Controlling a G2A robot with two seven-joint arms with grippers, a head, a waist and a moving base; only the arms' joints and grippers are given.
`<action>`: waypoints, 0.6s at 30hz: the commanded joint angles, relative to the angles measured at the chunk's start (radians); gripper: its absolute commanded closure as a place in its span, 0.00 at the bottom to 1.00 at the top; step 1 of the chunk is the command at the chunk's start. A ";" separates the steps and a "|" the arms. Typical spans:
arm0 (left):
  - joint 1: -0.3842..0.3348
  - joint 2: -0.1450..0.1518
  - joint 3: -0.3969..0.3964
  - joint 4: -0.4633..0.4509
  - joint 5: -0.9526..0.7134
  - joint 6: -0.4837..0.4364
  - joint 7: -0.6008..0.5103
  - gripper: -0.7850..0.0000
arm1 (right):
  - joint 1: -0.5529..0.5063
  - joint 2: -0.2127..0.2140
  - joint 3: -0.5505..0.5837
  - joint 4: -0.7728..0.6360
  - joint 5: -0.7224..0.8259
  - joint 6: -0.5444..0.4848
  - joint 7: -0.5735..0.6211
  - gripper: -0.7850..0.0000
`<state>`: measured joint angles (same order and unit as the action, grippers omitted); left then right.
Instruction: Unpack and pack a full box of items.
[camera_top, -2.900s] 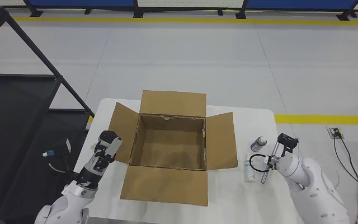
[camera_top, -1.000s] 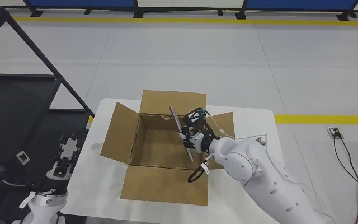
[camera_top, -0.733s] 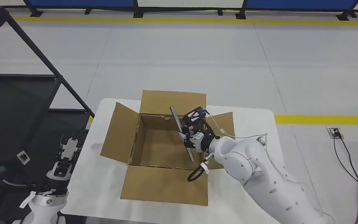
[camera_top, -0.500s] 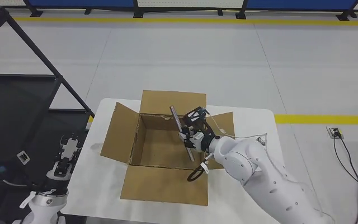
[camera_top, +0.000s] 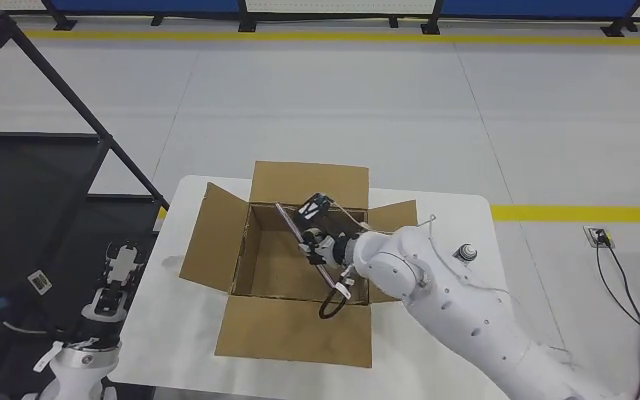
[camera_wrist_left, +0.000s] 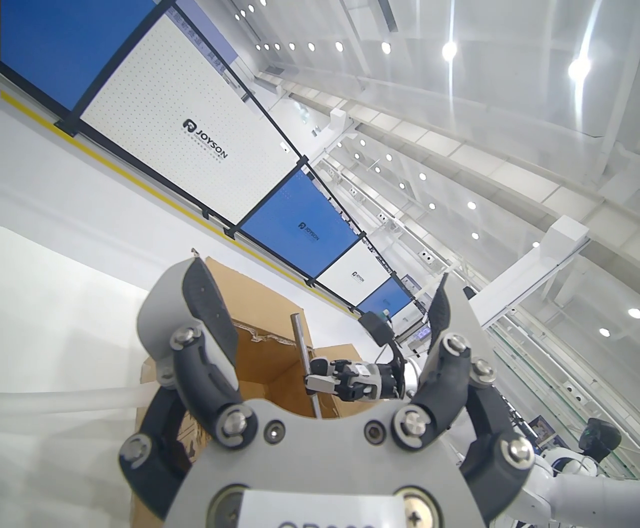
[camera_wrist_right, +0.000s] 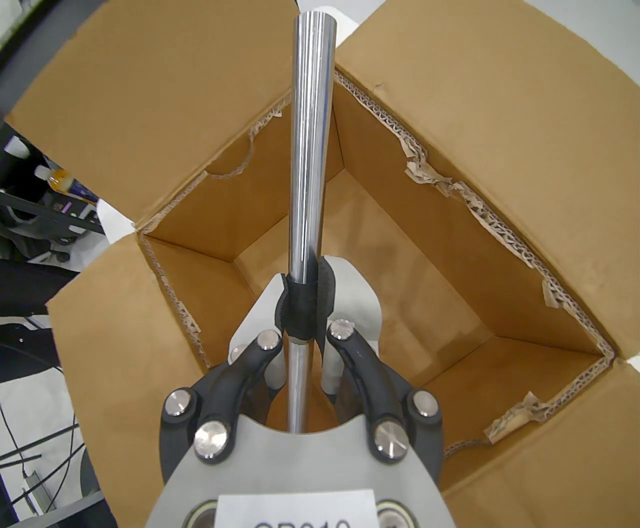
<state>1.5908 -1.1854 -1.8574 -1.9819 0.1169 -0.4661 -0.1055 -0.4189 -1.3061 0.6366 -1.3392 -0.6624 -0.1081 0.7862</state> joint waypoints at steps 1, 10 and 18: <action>0.004 -0.001 -0.004 -0.002 0.002 0.002 0.007 0.00 | 0.043 -0.028 -0.046 0.077 0.010 -0.035 0.000 1.00; 0.006 -0.004 -0.012 -0.014 0.010 0.009 0.022 0.00 | 0.171 -0.182 -0.232 0.375 -0.008 -0.013 0.041 1.00; 0.000 -0.006 -0.011 -0.014 0.019 0.008 0.022 0.00 | 0.230 -0.323 -0.303 0.653 0.033 -0.040 0.045 1.00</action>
<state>1.5920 -1.1908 -1.8685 -1.9959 0.1348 -0.4582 -0.0834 -0.1951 -1.6120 0.3388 -0.7263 -0.6331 -0.1446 0.8319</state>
